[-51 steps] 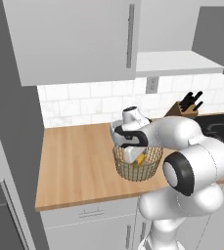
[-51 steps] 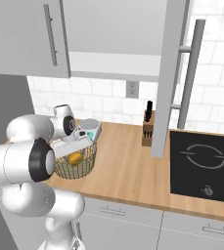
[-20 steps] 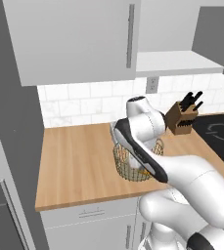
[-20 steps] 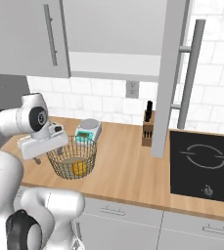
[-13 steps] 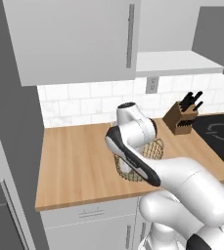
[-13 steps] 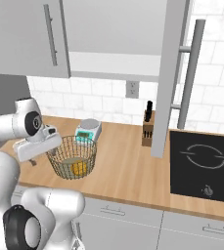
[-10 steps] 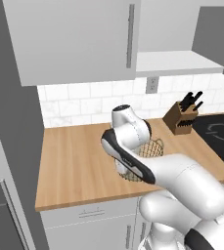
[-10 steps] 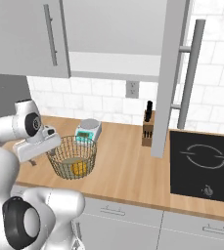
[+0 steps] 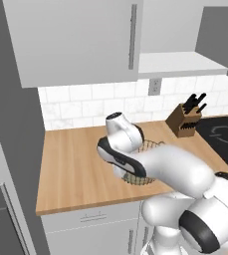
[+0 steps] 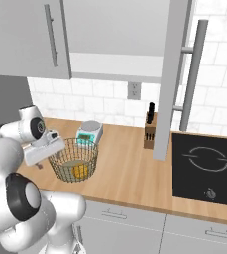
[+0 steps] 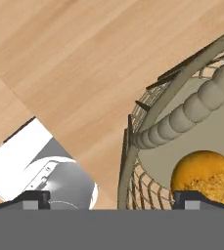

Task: Open the cabinet, pick up the bread from the cabinet and place it in the basket. Then move the basket to the dining counter.

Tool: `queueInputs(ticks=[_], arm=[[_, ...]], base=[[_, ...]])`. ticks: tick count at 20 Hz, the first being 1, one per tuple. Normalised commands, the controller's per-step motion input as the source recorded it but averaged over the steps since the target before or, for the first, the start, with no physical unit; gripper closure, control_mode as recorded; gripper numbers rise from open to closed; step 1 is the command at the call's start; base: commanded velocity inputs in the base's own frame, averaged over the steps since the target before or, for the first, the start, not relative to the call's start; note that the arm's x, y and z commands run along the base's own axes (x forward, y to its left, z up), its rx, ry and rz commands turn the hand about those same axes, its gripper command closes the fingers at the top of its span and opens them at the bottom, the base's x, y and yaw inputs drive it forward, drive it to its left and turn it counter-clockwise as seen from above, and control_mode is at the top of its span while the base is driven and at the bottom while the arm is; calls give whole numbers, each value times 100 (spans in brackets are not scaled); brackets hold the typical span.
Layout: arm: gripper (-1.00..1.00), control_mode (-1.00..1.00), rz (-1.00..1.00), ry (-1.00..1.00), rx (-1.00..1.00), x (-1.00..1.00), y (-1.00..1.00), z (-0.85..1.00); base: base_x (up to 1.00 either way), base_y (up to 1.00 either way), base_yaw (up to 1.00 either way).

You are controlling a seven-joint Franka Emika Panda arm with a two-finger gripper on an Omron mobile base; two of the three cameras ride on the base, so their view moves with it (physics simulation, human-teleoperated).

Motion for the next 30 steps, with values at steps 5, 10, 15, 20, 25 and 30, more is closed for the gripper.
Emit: queueInputs(ticks=[5, 10, 15, 20, 25, 30], arm=[[-100, -100, 0, 0, -6, 23, 0, -33], [-100, -100, 0, 0, -5, 22, -2, -25], [100, -100, 0, 0, -4, 1, -14, -32], [100, -100, 0, 1, -3, -2, -30, -33], [100, -100, 0, 0, -4, -35, -9, 21], [100, -100, 0, -5, -6, -70, 0, 89]], base=[[0, 0, 0], [0, 0, 0], [0, 0, 0], [0, 0, 0], [0, 0, 0], [0, 0, 0]])
